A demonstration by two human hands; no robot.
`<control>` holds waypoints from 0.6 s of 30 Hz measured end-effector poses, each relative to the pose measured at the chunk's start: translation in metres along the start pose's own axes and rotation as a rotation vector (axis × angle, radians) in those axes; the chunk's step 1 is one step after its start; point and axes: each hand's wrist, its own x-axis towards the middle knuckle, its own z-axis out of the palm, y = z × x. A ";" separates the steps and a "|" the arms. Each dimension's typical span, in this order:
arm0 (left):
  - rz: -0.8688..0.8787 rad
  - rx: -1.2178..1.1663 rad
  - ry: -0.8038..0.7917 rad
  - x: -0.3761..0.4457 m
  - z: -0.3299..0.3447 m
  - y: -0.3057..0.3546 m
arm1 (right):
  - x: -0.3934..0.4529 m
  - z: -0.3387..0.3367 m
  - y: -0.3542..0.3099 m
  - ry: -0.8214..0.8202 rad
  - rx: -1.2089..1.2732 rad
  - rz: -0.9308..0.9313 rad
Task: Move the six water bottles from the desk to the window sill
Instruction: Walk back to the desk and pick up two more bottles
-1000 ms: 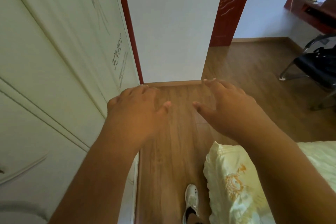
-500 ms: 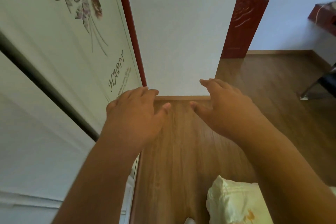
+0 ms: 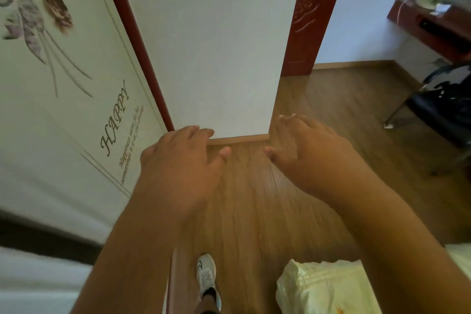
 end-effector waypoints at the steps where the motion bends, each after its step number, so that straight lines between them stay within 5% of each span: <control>1: 0.017 -0.007 -0.008 0.013 0.000 -0.001 | 0.008 0.001 0.000 0.010 -0.008 0.022; 18: 0.302 -0.003 -0.101 0.236 0.002 -0.034 | 0.161 0.015 -0.036 0.099 -0.039 0.371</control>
